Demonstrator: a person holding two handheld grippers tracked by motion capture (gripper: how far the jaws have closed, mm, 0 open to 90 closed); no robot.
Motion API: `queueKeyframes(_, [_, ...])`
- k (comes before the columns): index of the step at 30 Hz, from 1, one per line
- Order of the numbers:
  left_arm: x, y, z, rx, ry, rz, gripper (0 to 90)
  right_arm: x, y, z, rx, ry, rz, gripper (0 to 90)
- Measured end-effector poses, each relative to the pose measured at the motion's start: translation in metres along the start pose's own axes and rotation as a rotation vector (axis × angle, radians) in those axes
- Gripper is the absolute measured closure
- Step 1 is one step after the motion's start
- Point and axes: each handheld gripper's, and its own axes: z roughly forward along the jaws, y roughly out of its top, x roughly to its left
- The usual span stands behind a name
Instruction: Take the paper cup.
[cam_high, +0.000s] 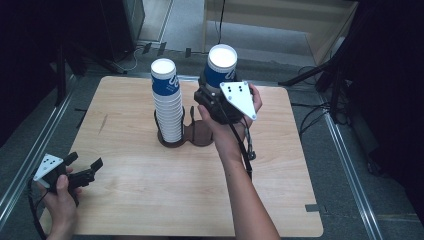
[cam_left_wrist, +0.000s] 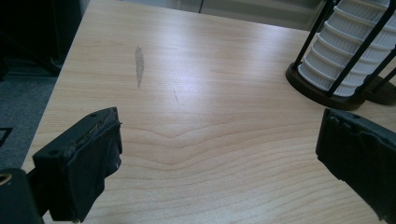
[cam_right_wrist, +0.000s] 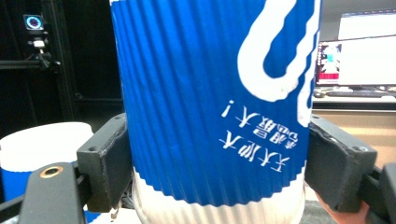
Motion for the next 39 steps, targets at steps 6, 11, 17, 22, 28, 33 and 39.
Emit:
queueKeyframes(6, [0.000,0.000,0.000,0.002,0.001,0.003,1.3,-0.013,-0.005,-0.007,0.003,-0.022,0.006,18.2])
queueKeyframes(11, [0.000,0.000,0.000,0.001,0.001,0.004,1.3,-0.022,-0.010,-0.012,0.014,-0.037,0.009,18.3])
queueKeyframes(17, [-0.001,0.000,0.000,0.000,0.004,0.008,1.3,-0.031,-0.016,-0.017,0.020,-0.050,0.002,18.2])
queueKeyframes(22, [-0.003,0.000,0.000,-0.002,0.015,0.030,1.3,-0.036,-0.021,-0.022,0.024,-0.052,-0.004,18.2])
queueKeyframes(28, [-0.003,0.000,-0.002,-0.019,0.020,0.030,1.3,-0.039,-0.033,-0.032,0.037,-0.047,-0.010,18.2])
queueKeyframes(33, [-0.004,0.002,-0.001,-0.006,0.008,0.044,1.3,-0.039,-0.050,-0.041,0.071,-0.029,-0.035,18.2])
queueKeyframes(39, [-0.005,0.005,-0.004,-0.025,-0.006,0.036,1.3,-0.040,-0.066,-0.052,0.093,-0.006,-0.047,18.2])
